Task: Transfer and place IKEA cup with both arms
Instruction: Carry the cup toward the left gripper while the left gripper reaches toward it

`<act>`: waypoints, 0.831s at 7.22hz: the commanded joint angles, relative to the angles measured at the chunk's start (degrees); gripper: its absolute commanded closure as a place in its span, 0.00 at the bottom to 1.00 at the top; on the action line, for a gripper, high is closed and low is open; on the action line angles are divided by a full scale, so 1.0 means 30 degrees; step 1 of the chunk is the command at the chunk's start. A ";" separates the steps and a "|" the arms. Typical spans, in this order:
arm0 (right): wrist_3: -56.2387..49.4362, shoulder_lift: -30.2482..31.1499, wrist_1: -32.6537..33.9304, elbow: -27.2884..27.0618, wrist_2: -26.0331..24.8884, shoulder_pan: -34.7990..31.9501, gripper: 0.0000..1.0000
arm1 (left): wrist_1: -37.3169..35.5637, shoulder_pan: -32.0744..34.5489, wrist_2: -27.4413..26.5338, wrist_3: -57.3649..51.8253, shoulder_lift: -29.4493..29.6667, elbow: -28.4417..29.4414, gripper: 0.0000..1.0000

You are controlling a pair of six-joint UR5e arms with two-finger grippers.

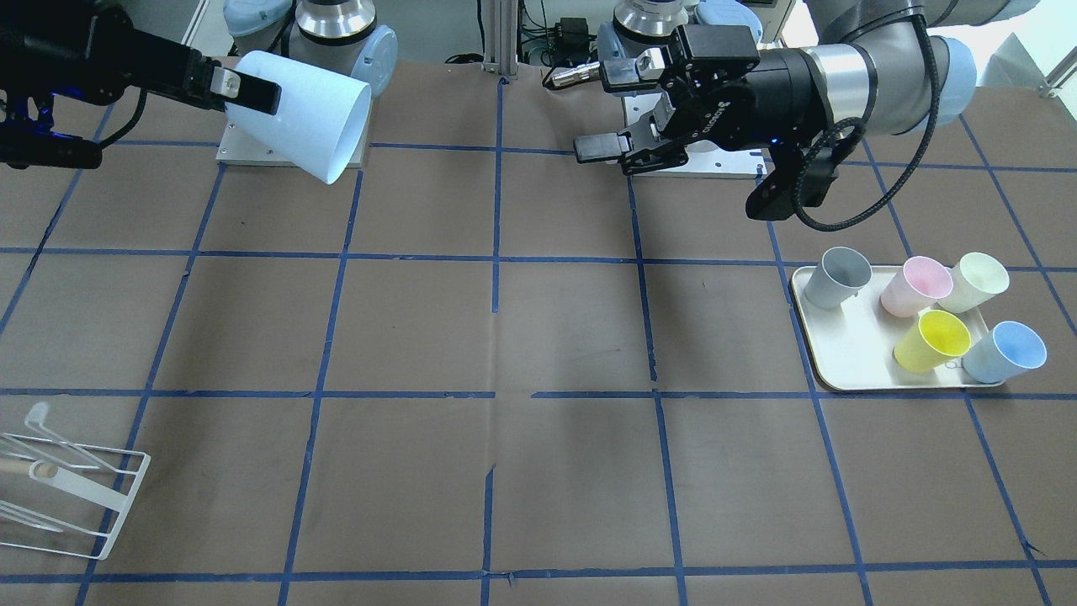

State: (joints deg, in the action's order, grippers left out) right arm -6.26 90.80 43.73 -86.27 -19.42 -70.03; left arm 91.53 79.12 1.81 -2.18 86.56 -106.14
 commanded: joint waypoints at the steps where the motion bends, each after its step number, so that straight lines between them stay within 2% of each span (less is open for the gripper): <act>1: -0.0024 0.0144 -0.0074 -0.0042 0.0584 -0.1146 0.70 | -0.1301 0.0664 0.0853 0.0142 0.0355 -0.0010 0.00; 3: -0.0024 0.0026 0.0044 -0.0071 0.1194 -0.1820 0.70 | -0.1389 0.0899 0.1095 0.0170 0.0415 -0.0010 0.00; 6: -0.0112 -0.0178 0.0132 -0.0100 0.1931 -0.3112 0.70 | -0.1971 0.1716 0.2441 0.0112 0.0386 -0.0010 0.00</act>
State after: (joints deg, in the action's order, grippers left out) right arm -6.51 90.50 44.09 -86.55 -14.47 -78.38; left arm 86.66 82.97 7.88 -1.93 87.73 -106.17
